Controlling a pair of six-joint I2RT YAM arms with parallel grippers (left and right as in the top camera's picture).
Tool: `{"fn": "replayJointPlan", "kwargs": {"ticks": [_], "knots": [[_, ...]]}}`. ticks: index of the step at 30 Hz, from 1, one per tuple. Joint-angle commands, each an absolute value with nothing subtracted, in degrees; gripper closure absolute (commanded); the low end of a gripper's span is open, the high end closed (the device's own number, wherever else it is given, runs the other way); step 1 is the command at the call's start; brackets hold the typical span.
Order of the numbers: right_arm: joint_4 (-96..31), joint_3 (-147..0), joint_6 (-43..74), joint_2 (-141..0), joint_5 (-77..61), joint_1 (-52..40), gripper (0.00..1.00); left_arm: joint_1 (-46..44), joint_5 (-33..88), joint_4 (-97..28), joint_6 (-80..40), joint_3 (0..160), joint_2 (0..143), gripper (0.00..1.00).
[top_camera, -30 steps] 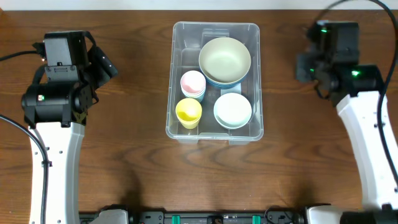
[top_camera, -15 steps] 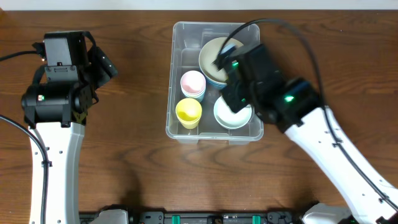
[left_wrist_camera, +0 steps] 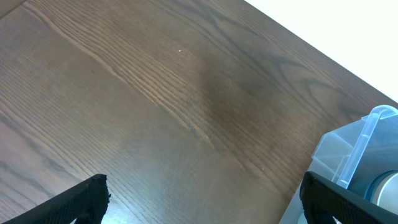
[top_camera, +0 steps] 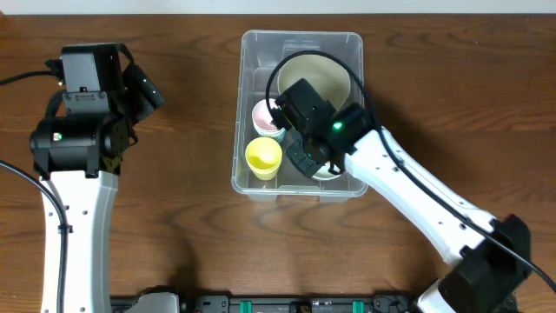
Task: Pack container
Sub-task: 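Stack the yellow bowl onto the white bowl and release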
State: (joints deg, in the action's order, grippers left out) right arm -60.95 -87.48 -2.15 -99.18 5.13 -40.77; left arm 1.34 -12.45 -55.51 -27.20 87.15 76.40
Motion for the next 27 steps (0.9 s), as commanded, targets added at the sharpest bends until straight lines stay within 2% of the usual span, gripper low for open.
{"fn": "replayJointPlan", "kwargs": {"ticks": [1, 3, 4, 5, 8, 13, 17, 21, 25, 27], "knots": [[-61.1, -88.0, -2.2, -100.0, 6.0, -41.1, 0.99, 1.5, -13.3, -55.7, -27.3, 87.8, 76.7, 0.02], [-61.1, -88.0, -2.2, -100.0, 6.0, -41.1, 0.95, 1.5, -13.3, -55.6, -27.3, 87.8, 76.7, 0.02], [-61.0, -88.0, -2.2, -100.0, 6.0, -41.1, 0.78, 1.5, -13.3, -55.6, -27.3, 87.8, 76.7, 0.02], [-60.9, -88.1, -2.2, -100.0, 6.0, -41.1, 0.69, 1.5, -13.3, -55.6, -27.3, 87.8, 76.7, 0.02], [-60.7, -88.1, -2.2, -100.0, 6.2, -40.8, 0.65, 1.5, -13.3, -55.6, -27.3, 87.8, 76.7, 0.02], [-59.6, -88.1, -1.2, -98.0, 6.7, -39.2, 0.66, 1.5, -13.3, -55.6, -27.3, 87.8, 76.7, 0.02], [-57.6, -88.1, 2.1, -92.8, 7.5, -35.7, 0.59, 1.5, -13.3, -55.7, -27.3, 87.8, 76.7, 0.02], [-56.1, -88.1, 5.3, -86.9, 7.5, -29.4, 0.42, 1.5, -13.3, -55.7, -27.3, 87.8, 76.7, 0.02], [-55.4, -88.1, 8.2, -82.0, 6.8, -20.6, 0.12, 1.5, -13.3, -55.7, -27.3, 87.8, 76.7, 0.02], [-54.6, -88.1, 8.3, -80.0, 5.5, -16.0, 0.01, 1.5, -13.3, -55.7, -27.3, 87.8, 76.7, 0.02]]}}
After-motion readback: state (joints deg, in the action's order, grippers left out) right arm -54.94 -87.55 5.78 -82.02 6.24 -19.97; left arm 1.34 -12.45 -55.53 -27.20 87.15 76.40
